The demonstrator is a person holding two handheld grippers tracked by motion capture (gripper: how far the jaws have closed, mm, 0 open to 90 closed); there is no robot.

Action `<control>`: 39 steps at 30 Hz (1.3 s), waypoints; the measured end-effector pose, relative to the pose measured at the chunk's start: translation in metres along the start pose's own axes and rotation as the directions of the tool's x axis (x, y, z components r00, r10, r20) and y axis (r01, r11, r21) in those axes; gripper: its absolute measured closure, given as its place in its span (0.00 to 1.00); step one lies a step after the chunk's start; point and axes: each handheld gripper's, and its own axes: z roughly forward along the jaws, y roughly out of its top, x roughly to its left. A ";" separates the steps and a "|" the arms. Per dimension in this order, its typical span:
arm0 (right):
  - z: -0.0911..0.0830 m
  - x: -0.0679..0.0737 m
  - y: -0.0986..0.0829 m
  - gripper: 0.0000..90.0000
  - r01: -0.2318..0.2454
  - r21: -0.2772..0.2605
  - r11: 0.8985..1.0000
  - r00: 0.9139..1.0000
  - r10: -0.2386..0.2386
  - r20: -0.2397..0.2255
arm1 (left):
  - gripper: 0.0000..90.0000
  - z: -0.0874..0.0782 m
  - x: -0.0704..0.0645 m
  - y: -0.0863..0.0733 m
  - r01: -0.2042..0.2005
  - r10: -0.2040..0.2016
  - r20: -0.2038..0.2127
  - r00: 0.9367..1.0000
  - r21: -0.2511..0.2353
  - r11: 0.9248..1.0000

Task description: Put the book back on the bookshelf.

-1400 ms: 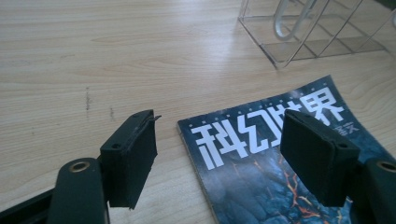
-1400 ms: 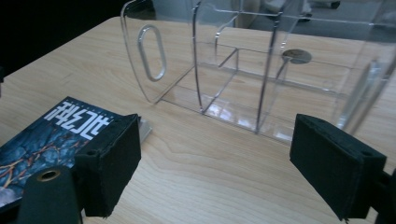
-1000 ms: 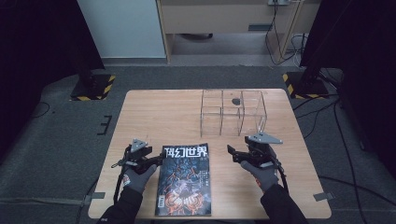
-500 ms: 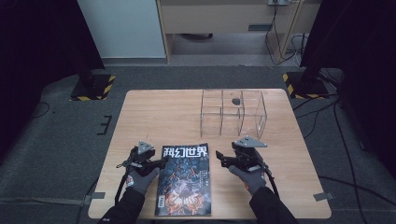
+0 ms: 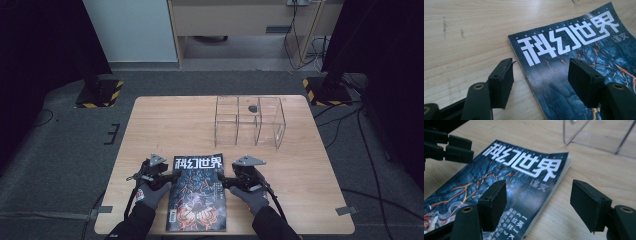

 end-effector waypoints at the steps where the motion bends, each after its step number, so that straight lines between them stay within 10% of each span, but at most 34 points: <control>1: 0.003 0.002 -0.002 0.33 0.001 0.012 1.000 1.000 0.000 -0.003 | 0.41 0.000 0.000 0.000 -0.001 0.001 0.001 1.000 0.002 1.000; 39: 0.025 0.015 -0.023 0.37 -0.084 0.077 0.993 0.996 0.087 -0.030 | 0.43 0.010 -0.009 -0.006 -0.027 0.026 0.016 1.000 0.068 0.997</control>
